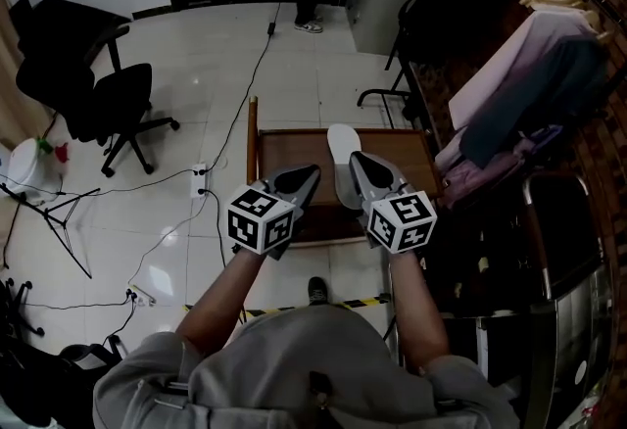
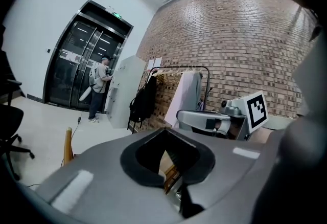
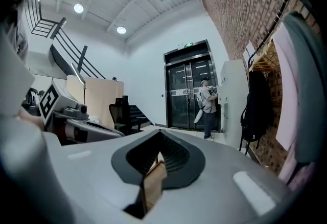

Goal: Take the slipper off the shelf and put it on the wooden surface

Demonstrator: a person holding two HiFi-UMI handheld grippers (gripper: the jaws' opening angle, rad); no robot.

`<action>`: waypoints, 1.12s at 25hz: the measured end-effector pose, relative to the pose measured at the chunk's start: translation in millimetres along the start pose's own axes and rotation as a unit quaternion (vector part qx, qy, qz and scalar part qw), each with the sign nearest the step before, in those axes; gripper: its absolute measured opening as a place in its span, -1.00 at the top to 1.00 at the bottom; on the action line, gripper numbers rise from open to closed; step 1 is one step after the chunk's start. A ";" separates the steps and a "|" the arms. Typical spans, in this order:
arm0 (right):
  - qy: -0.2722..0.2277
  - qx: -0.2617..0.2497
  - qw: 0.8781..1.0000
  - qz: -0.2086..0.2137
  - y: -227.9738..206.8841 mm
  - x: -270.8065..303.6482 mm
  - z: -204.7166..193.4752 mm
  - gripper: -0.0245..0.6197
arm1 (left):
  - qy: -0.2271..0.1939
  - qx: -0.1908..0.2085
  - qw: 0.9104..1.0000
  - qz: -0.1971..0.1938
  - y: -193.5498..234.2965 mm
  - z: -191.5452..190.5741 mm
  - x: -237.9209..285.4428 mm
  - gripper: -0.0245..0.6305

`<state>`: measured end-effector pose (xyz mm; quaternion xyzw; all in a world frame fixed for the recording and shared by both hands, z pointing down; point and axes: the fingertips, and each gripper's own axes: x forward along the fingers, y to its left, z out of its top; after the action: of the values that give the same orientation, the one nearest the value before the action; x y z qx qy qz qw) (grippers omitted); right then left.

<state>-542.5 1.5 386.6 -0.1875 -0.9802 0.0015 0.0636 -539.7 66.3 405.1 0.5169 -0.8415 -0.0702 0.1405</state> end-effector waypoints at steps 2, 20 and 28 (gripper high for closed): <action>-0.002 0.002 1.000 -0.001 -0.2 -4.1 1.0 0.93 | 0.000 0.000 1.000 -0.002 -2.8 -0.7 1.0 0.94; -0.021 0.017 1.000 -0.005 -10.3 -32.8 7.1 0.93 | 0.008 0.011 0.999 -0.030 -32.8 -2.1 20.4 0.94; -0.031 0.023 0.999 0.003 -13.4 -39.2 11.8 0.93 | 0.012 0.010 0.999 -0.031 -39.1 -4.8 25.2 0.94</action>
<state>-512.8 -25.0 370.4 -0.1884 -0.9809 0.0298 0.0376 -515.8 26.2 403.5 0.5448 -0.8241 -0.0598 0.1427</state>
